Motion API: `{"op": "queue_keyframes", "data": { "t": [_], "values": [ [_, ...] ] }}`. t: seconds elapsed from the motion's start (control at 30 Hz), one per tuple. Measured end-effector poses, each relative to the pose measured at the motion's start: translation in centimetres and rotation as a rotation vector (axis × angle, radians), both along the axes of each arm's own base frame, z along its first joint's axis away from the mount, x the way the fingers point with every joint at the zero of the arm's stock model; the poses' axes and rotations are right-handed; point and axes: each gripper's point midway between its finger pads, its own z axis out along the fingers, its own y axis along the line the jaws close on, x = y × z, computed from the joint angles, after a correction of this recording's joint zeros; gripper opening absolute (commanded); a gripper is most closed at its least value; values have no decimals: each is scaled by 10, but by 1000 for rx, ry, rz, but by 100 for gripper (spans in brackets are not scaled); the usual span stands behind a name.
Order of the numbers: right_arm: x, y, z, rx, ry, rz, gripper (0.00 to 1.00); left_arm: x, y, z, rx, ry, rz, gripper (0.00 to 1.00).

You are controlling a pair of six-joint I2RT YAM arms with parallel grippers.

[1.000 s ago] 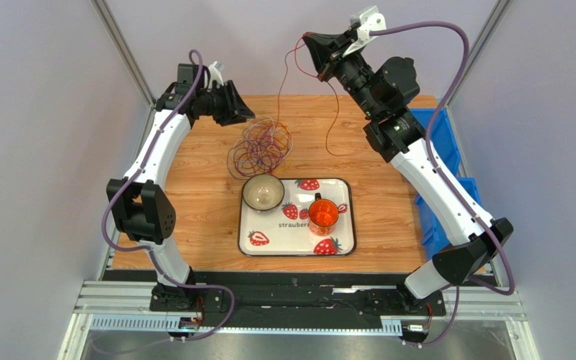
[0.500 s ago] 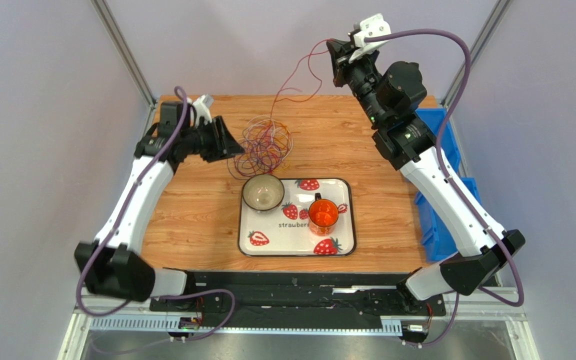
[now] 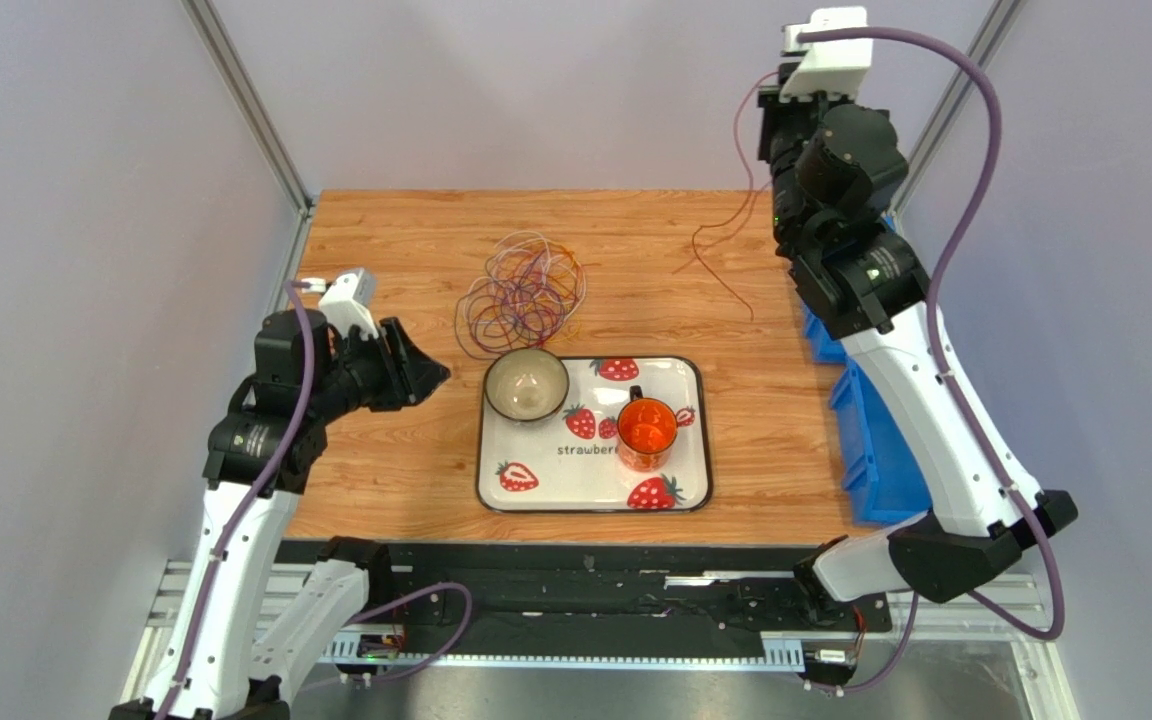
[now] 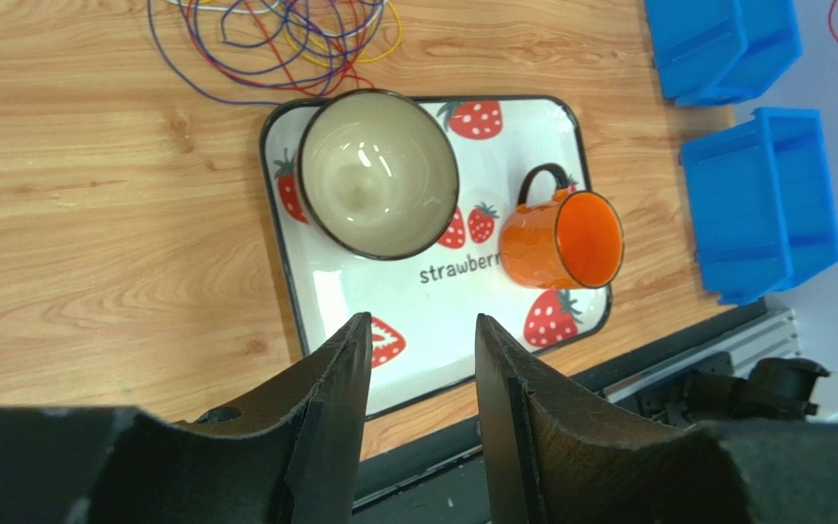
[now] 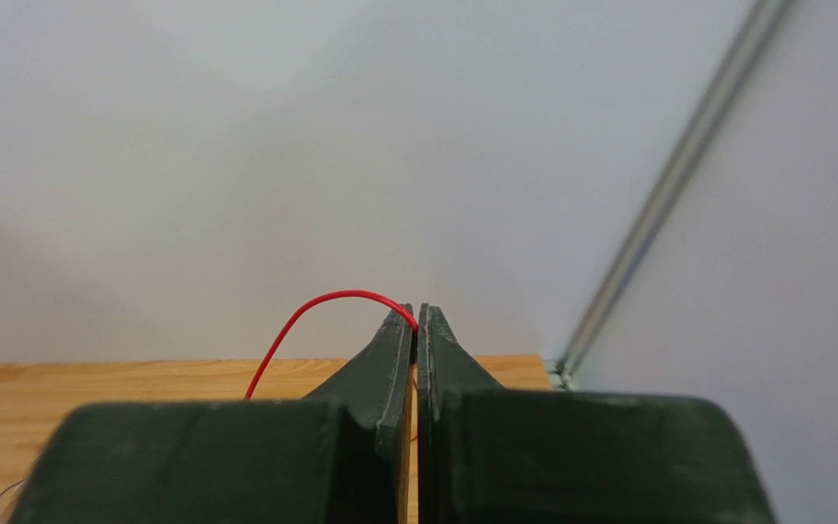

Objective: Untangle the cables
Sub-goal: Untie the cable, then place the cable in the bin.

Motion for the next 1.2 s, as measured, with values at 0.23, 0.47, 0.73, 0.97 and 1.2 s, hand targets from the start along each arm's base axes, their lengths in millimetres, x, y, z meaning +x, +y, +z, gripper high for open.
{"op": "queue_keyframes", "data": {
  "t": [0.23,0.47,0.73,0.97,1.2],
  "values": [
    [-35,-66,14,41,7,-248,0,-11,9,-36,59,58,15,47],
    [-49,-122,18,72,-5,-432,0,-16,13,-39,69,45,29,44],
    [-35,-173,2,77,24,-593,0,-16,18,-36,81,23,56,44],
    [-2,-202,-22,59,82,-671,0,-14,22,-37,94,24,76,44],
    [24,-245,-55,77,139,-739,0,-13,24,-40,101,30,87,44]
  ]
}}
